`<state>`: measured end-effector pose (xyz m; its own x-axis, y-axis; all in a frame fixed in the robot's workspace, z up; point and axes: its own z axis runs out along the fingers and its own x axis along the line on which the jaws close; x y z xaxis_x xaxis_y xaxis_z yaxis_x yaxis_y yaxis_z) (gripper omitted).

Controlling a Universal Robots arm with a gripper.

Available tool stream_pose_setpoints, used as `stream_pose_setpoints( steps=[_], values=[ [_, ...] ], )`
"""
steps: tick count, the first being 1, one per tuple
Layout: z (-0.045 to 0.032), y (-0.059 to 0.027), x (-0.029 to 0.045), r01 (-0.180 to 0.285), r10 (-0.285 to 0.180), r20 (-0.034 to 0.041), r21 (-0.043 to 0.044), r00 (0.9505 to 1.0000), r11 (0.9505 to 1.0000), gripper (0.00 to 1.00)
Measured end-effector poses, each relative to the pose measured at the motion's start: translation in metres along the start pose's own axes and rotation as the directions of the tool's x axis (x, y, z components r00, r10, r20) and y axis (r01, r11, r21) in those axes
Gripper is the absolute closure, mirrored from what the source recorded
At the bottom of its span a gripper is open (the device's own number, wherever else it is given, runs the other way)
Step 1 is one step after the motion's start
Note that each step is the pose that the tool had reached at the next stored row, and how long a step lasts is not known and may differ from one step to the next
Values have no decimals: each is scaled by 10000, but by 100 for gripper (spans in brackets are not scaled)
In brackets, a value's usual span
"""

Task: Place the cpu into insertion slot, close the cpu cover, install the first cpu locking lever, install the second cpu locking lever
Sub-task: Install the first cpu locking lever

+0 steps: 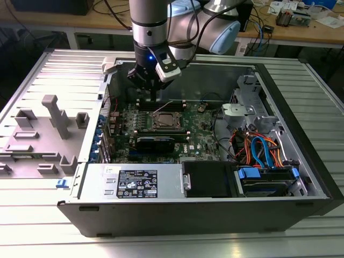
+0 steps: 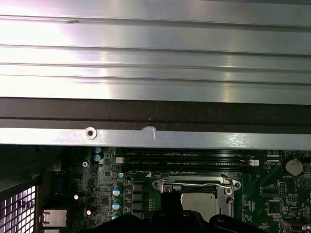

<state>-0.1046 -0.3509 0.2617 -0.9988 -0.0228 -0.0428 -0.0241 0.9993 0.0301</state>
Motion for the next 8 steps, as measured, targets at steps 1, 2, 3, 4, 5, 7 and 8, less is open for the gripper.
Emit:
stream_pose_setpoints(
  steps=[1,2,3,4,5,7,8],
  values=[
    [4,0,-6,0,0,0,1,10000,10000,89],
    [7,0,-11,0,0,-1,3,10000,10000,89],
    [13,0,-15,-2,2,2,7,10000,10000,89],
    [14,-1,-16,-4,4,2,9,10000,10000,89],
    [15,-1,-16,-5,5,3,10,10000,10000,89],
    [16,-1,-20,-3,3,4,8,10000,10000,89],
    [16,-1,-22,-3,3,4,8,10000,10000,89]
  ],
)
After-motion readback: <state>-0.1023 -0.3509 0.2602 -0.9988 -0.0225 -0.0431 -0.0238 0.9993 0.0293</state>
